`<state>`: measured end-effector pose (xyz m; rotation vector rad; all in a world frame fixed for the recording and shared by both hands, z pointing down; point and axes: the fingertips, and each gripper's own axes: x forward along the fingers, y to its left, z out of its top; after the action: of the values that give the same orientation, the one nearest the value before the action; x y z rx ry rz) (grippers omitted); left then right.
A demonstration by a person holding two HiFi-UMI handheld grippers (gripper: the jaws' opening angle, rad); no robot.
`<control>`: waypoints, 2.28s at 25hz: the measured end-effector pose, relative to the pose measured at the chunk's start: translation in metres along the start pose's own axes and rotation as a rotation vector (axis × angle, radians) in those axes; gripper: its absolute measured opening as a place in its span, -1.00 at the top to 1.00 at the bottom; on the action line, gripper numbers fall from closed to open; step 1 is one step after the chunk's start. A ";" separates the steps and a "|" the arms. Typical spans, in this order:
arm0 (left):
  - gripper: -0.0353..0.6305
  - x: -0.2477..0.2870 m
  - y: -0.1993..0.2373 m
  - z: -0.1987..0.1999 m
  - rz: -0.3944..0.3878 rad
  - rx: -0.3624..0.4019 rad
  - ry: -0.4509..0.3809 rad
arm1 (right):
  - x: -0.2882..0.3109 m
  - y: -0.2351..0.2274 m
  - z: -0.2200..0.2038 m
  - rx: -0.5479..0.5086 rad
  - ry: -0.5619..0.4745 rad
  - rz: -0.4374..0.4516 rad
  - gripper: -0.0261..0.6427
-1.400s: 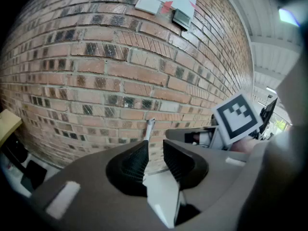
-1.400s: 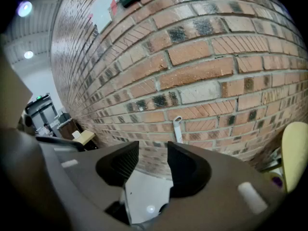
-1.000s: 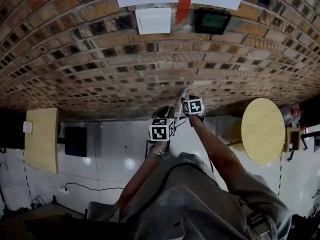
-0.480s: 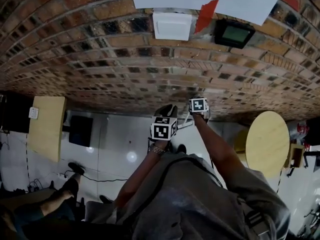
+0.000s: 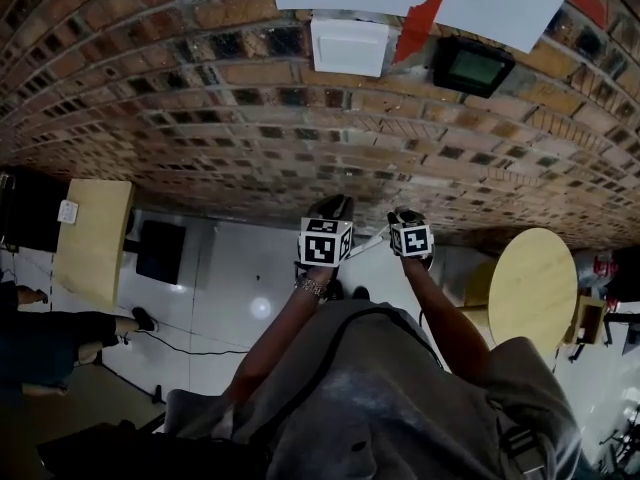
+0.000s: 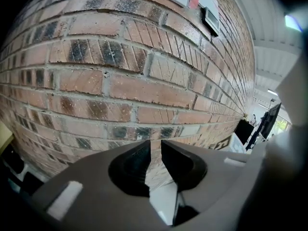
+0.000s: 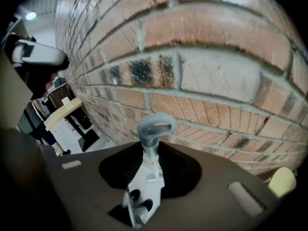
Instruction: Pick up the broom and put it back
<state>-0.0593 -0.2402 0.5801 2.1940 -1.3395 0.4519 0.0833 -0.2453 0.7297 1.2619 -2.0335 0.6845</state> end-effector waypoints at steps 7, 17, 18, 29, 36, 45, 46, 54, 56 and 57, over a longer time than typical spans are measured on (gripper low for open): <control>0.72 0.008 -0.007 0.011 -0.005 0.027 -0.031 | -0.083 0.018 0.034 0.028 -0.142 0.011 0.63; 0.77 0.017 -0.014 0.011 0.028 0.033 -0.012 | -0.102 0.034 0.061 0.045 -0.189 0.044 0.63; 0.77 0.017 -0.015 0.011 0.024 0.034 -0.010 | -0.101 0.035 0.061 0.043 -0.187 0.047 0.63; 0.77 0.015 -0.010 0.007 0.040 0.020 -0.012 | -0.054 0.022 0.036 0.058 -0.074 0.036 0.62; 0.77 0.000 0.002 -0.005 0.084 0.014 0.003 | 0.032 -0.005 -0.012 0.078 0.106 -0.001 0.63; 0.77 -0.016 0.018 -0.023 0.139 -0.020 0.023 | 0.066 -0.029 0.007 0.041 0.087 -0.059 0.62; 0.77 -0.016 0.016 -0.024 0.138 -0.020 0.024 | 0.068 -0.030 0.007 0.056 0.098 -0.056 0.60; 0.77 -0.017 -0.006 -0.046 0.126 -0.028 0.054 | 0.056 -0.024 -0.004 0.089 0.085 -0.022 0.36; 0.77 -0.018 -0.013 -0.055 0.123 -0.033 0.067 | 0.049 -0.020 -0.013 0.090 0.080 -0.011 0.36; 0.77 -0.019 -0.016 -0.060 0.120 -0.031 0.073 | 0.043 -0.016 -0.015 0.093 0.070 -0.005 0.36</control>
<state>-0.0542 -0.1855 0.6139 2.0595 -1.4336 0.5474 0.0873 -0.2660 0.7731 1.2771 -1.9613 0.8184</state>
